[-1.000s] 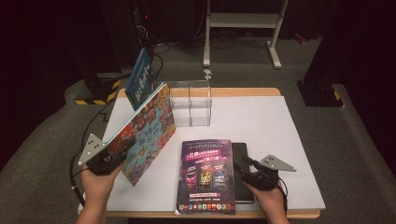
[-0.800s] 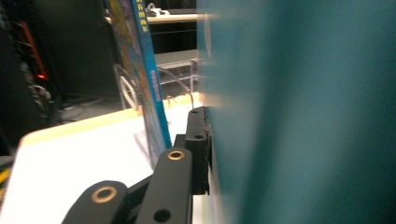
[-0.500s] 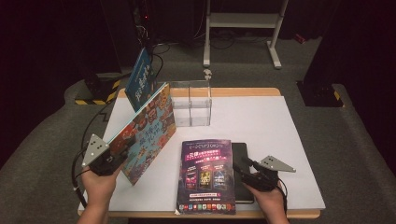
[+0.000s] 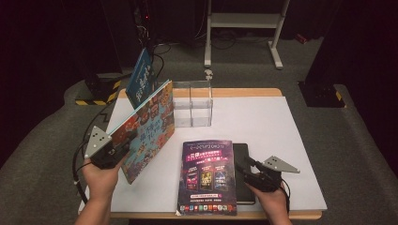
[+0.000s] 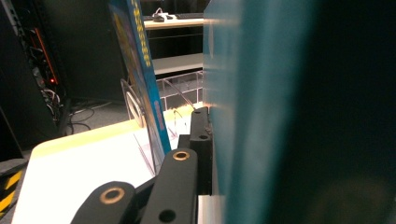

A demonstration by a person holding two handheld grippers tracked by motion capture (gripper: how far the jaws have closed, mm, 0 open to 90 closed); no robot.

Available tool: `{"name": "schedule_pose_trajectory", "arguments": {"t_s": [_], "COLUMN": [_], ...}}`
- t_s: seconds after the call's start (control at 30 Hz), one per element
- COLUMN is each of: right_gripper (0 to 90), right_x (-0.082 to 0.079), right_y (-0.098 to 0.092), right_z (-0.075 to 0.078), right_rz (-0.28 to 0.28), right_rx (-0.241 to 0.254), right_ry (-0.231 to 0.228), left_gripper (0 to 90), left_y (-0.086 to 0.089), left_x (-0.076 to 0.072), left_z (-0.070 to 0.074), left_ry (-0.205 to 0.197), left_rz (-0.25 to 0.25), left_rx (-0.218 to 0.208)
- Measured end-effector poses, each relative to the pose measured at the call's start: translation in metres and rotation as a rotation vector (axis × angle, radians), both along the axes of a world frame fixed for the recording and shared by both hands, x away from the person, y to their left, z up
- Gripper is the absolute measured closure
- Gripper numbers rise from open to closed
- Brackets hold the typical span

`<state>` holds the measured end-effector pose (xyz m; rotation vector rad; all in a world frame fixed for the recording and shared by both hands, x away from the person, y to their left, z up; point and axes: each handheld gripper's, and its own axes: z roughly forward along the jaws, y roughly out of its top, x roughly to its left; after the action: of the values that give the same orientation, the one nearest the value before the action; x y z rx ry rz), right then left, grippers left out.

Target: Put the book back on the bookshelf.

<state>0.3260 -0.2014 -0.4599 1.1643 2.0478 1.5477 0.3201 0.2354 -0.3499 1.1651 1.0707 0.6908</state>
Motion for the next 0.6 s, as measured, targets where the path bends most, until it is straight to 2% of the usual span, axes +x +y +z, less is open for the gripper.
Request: {"name": "schedule_pose_trajectory", "arguments": {"t_s": [0.13, 0.3, 0.5, 0.6], "right_gripper": [49.1, 49.2, 49.3, 49.4], "right_x": [0.0, 0.0, -0.001, -0.002], "right_y": [-0.001, -0.001, -0.002, -0.002], "right_z": [0.001, 0.002, 0.003, 0.003], "right_rz": [0.006, 0.007, 0.007, 0.008], "right_rx": [0.004, 0.008, 0.015, 0.016], "right_ry": [-0.004, -0.004, -0.006, -0.005], "left_gripper": [81.5, 81.5, 81.5, 81.5], "left_y": [0.004, 0.007, 0.004, 0.0], "left_x": [-0.001, -0.001, 0.006, 0.012], "left_z": [0.008, 0.013, 0.017, 0.018], "left_ry": [-0.007, -0.009, -0.015, -0.021], "left_rz": [0.019, 0.047, 0.084, 0.096], "left_rx": [-0.016, -0.01, -0.026, -0.017]}}
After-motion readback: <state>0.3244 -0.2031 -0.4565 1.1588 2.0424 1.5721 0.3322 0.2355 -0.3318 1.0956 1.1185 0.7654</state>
